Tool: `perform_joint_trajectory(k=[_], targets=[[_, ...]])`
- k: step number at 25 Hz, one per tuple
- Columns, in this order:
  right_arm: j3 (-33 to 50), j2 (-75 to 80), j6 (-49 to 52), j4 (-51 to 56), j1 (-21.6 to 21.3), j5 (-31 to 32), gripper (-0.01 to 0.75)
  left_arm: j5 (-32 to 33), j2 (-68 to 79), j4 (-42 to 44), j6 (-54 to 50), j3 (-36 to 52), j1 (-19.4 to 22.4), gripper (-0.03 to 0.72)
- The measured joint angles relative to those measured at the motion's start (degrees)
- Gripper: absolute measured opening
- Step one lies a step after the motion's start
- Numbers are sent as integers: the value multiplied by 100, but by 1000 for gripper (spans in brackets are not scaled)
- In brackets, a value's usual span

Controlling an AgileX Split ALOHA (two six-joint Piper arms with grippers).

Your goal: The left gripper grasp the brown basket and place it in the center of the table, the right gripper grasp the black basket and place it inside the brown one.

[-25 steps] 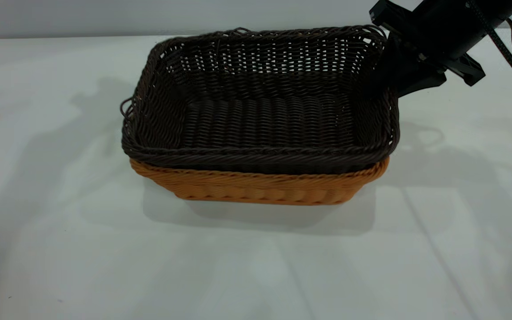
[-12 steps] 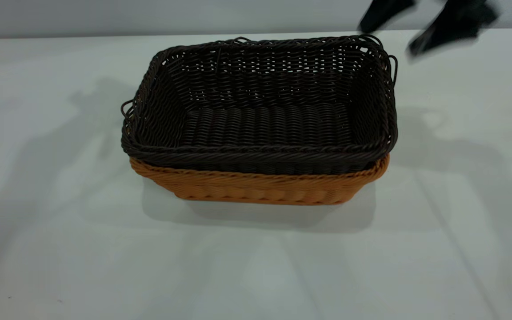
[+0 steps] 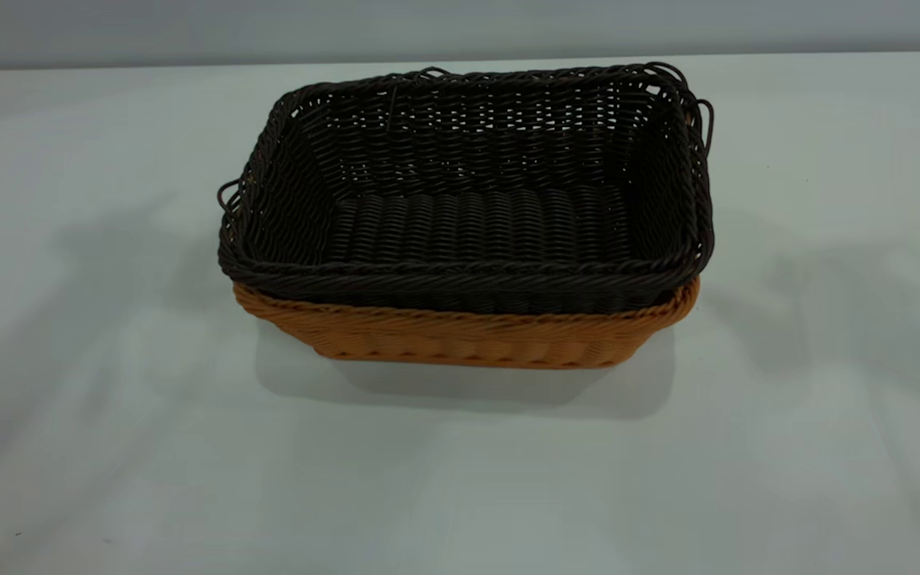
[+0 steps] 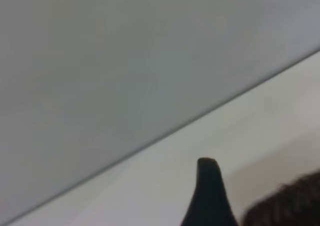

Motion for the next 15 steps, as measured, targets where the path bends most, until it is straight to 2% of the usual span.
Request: perform_joint_trajectory(k=[4, 9, 11, 15], targets=[[0, -867, 144, -347, 0, 764, 601, 1127, -566, 292, -635, 0, 0, 489], [153, -1844, 442, -427, 0, 964, 593, 2490, -1090, 997, -1677, 116, 0, 489], [520, -2234, 460, -318, 0, 981, 593, 2724, -1285, 1244, -1941, 344, 0, 489], [1651, -3057, 463, -338, 0, 999, 592, 2736, -1800, 1620, -2192, 1064, 0, 489]])
